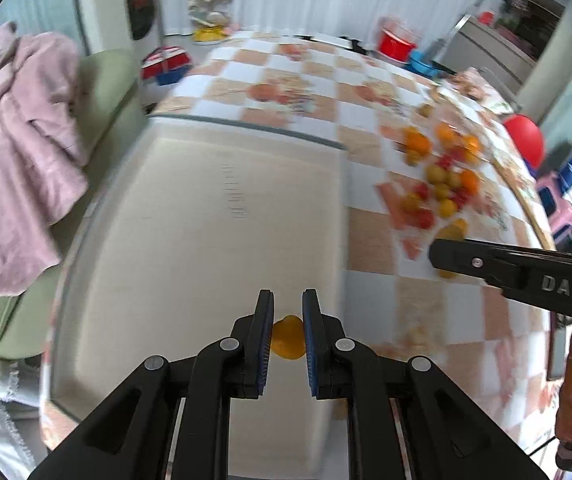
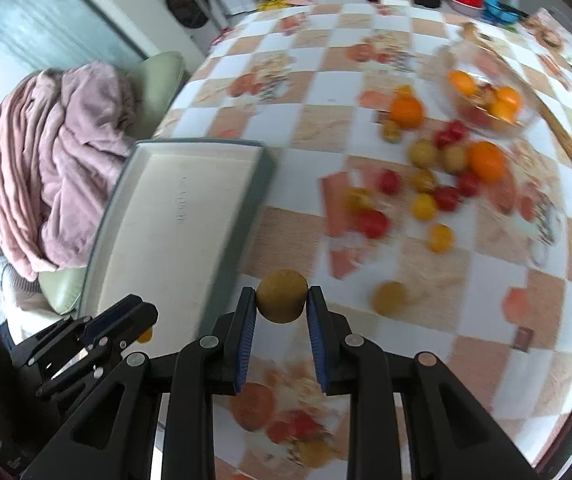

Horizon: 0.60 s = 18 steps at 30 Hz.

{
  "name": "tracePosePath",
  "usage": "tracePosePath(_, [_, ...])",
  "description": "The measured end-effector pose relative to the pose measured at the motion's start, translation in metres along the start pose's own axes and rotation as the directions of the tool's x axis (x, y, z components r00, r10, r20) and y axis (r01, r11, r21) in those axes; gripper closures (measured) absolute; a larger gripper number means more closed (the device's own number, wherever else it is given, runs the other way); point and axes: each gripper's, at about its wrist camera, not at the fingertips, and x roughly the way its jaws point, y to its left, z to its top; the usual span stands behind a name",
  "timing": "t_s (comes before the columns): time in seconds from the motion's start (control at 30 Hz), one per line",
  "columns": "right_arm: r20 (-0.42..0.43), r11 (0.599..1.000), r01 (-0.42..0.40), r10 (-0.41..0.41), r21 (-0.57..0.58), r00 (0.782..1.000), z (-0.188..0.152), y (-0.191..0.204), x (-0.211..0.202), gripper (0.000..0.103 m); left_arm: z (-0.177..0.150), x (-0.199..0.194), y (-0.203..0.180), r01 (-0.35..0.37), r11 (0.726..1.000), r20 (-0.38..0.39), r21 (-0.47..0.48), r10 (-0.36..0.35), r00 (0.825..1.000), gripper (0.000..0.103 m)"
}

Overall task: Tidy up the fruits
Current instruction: 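Carry both held fruits over the white tray with both tools, then open both tools to drop the fruits into the white tray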

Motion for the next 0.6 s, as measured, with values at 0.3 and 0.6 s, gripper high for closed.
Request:
tracePosePath(0.3, [-0.056, 0.993, -0.031, 0.024, -0.117, 0.998, 0.017, 0.062, 0.04, 0.075, 0.001, 0.016, 0.061, -0.127, 0.991, -0.019, -0.036, 0.127, 0.992, 0.087])
tracePosePath(0.6, [-0.105, 0.978, 0.001, -0.024, -0.21, 0.994, 0.023, 0.092, 0.078, 0.075, -0.004, 0.035, 0.078, -0.166, 0.985, -0.06, -0.037, 0.164, 0.985, 0.087])
